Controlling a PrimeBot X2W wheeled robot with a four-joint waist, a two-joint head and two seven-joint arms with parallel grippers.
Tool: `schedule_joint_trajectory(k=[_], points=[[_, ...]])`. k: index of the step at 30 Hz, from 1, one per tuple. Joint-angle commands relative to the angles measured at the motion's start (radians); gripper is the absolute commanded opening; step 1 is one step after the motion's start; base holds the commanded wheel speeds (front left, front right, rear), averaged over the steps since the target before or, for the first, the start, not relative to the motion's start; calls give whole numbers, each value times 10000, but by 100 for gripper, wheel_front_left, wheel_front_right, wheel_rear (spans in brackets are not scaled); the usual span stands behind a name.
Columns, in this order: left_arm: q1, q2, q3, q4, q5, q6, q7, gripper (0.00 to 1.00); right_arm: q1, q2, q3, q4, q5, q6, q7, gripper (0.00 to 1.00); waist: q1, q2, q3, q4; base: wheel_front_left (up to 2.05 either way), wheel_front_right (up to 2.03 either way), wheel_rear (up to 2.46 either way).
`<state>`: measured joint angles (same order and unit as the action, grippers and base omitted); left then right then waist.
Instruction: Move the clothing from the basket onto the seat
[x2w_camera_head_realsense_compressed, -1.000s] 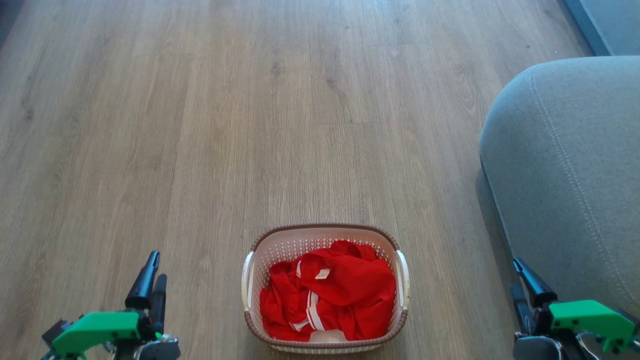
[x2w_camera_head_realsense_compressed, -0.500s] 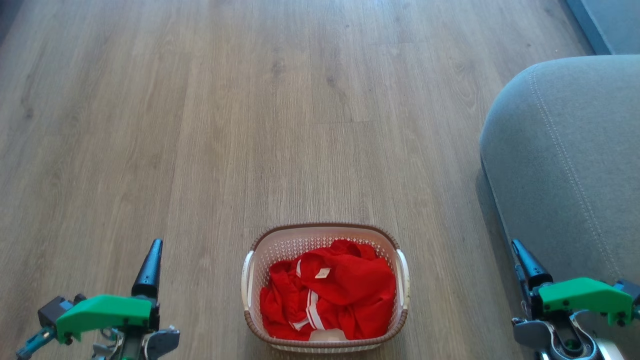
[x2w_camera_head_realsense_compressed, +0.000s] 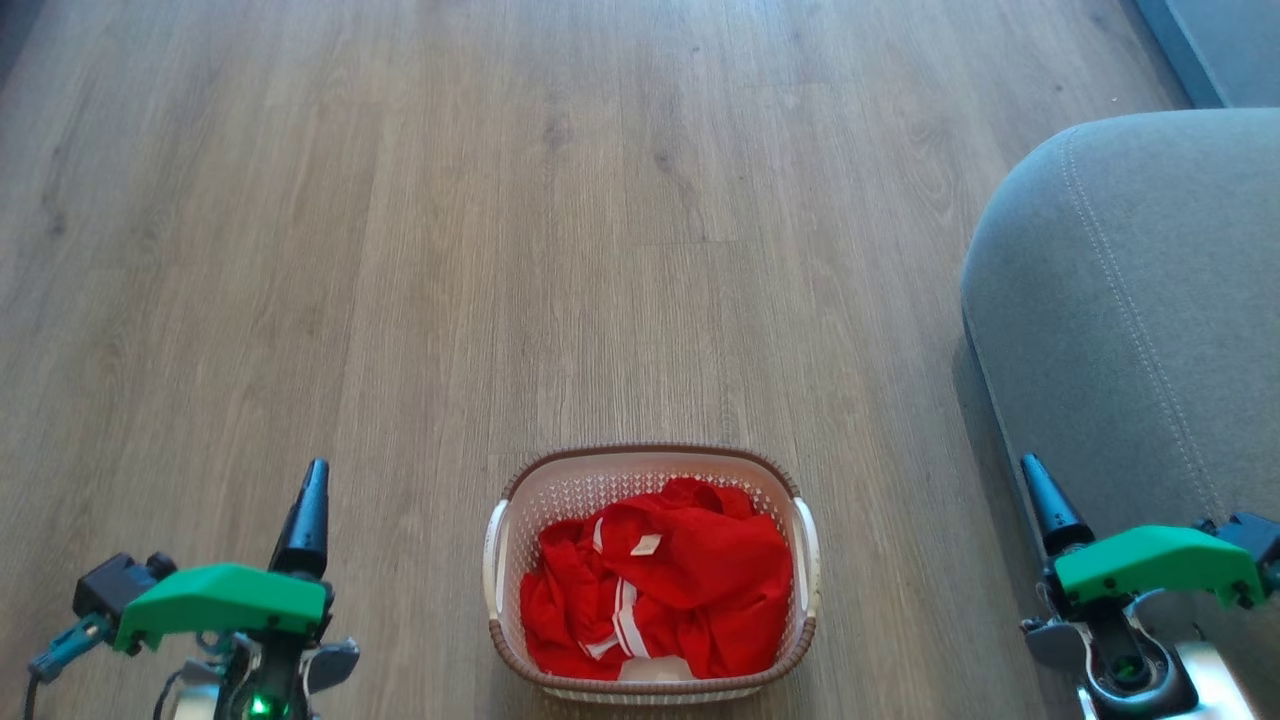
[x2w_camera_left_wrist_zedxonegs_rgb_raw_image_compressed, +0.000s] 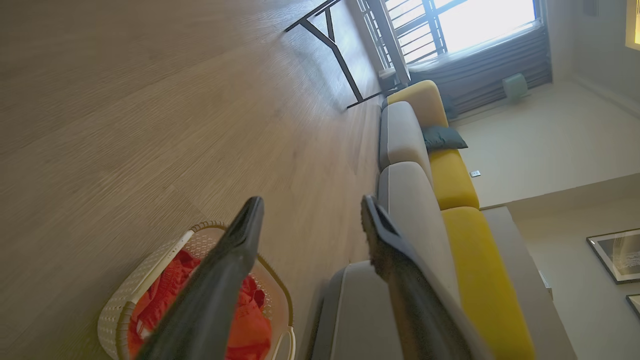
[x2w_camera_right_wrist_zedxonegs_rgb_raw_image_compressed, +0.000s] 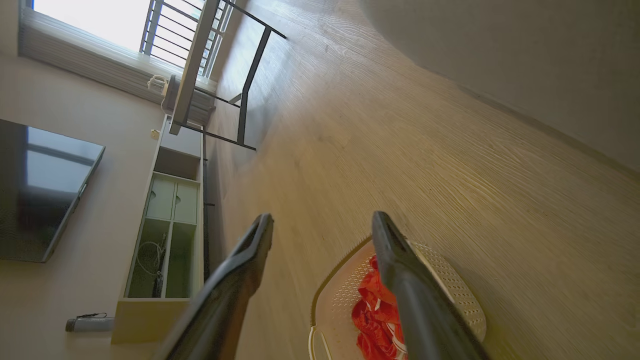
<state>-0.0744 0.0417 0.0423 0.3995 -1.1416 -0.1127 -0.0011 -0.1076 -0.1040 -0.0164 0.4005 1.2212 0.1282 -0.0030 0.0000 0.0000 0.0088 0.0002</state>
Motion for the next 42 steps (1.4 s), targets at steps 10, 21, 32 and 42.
schedule_joint_trajectory(k=[10, 21, 32, 42], points=[[-912, 128, 47, -146, 1668, 110, -413, 100, -973, -485, 484, -159, -1310, 11, -416, 100, 0, 0, 7, 11, 0, 0, 0], [-1246, 130, -20, -3, 3116, 156, -738, 100, -1377, -687, 893, -22, -2516, 13, -738, 100, 0, 0, 27, 15, 0, 0, 0], [-1588, 147, -155, 26, 4597, 243, -1065, 100, -1839, -940, 1220, 98, -3715, 15, -1061, 100, 0, 0, 81, 41, 0, 0, 0], [-1903, 191, -298, 80, 5928, 335, -1361, 100, -2262, -1141, 1528, 108, -4838, 17, -1355, 100, 0, 0, 118, 84, 0, 0, 0]])
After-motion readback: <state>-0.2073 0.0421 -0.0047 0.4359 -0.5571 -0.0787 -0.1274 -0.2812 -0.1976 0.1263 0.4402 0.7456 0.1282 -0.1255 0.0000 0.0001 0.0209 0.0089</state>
